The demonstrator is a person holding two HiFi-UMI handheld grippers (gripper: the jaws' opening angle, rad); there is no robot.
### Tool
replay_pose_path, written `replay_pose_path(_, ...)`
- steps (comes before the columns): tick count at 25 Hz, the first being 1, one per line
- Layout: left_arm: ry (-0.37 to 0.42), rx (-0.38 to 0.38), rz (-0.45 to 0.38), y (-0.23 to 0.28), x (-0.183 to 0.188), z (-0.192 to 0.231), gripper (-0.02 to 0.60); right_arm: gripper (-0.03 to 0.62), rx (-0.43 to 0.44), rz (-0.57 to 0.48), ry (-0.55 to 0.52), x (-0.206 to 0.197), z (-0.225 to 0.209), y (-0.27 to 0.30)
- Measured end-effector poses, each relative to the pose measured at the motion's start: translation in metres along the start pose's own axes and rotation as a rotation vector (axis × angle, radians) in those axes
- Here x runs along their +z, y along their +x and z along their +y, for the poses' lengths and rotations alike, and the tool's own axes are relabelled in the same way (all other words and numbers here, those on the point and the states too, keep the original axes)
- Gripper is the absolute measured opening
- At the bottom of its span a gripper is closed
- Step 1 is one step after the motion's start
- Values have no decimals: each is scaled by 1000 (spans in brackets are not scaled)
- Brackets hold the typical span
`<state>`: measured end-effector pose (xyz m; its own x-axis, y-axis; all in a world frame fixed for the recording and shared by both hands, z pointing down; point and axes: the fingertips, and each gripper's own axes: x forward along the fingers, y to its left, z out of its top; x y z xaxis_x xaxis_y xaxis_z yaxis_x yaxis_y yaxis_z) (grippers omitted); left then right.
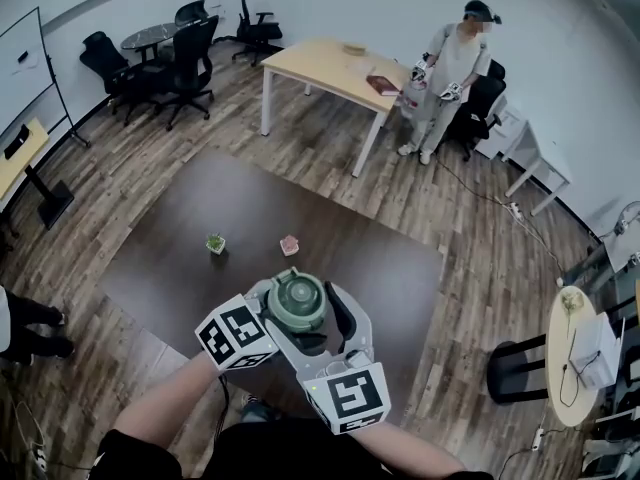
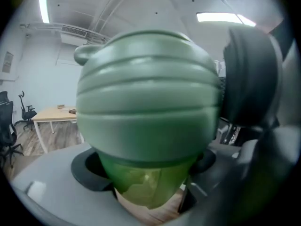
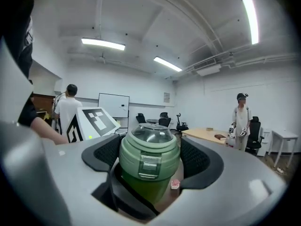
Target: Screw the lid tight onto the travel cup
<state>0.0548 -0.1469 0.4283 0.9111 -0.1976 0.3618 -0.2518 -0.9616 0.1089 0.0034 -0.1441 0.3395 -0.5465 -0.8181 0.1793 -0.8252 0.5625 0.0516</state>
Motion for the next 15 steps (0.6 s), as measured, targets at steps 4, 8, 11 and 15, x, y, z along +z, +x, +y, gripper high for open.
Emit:
replay_pose_path(4, -26, -36, -31, -7, 7, 2, 407, 417, 202, -42, 17, 14, 8, -2)
replay_pose_path(8, 9, -182, -64, -24, 19, -13, 407, 417, 543, -101, 66, 35, 10, -18)
replay_pose_path(11, 79, -310, -24, -31, 14, -36, 407, 417, 782, -93, -27, 33, 15, -30)
replay_pose_path(15, 115, -387, 10, -34, 11, -53, 407, 417, 977, -68, -66, 27, 23, -36)
